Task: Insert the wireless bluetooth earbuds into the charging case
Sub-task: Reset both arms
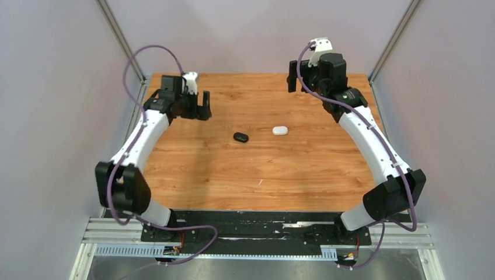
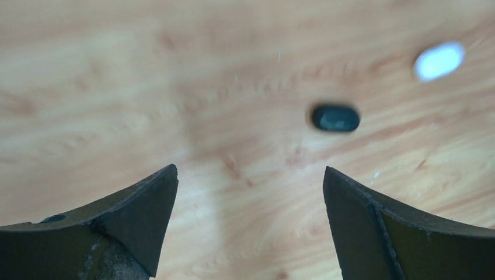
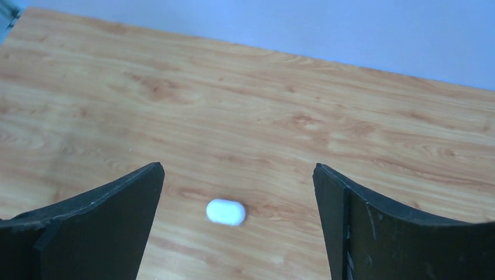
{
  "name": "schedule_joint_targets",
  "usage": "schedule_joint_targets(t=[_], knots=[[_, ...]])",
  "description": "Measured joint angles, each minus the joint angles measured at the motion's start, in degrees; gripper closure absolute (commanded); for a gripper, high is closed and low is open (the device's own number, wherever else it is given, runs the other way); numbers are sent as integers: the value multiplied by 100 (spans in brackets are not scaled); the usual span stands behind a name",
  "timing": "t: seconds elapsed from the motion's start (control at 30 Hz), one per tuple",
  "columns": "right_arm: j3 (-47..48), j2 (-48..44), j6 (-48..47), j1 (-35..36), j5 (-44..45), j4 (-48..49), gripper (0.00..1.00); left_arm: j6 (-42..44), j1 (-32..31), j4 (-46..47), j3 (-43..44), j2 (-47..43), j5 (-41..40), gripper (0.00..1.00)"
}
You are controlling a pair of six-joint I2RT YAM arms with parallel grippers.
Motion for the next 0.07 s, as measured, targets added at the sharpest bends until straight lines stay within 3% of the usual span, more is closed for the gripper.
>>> schedule_joint_targets(t=[0.07], knots=[[-4,0,46,-9,284,87,0,175,46,400,81,-623,-76,0]])
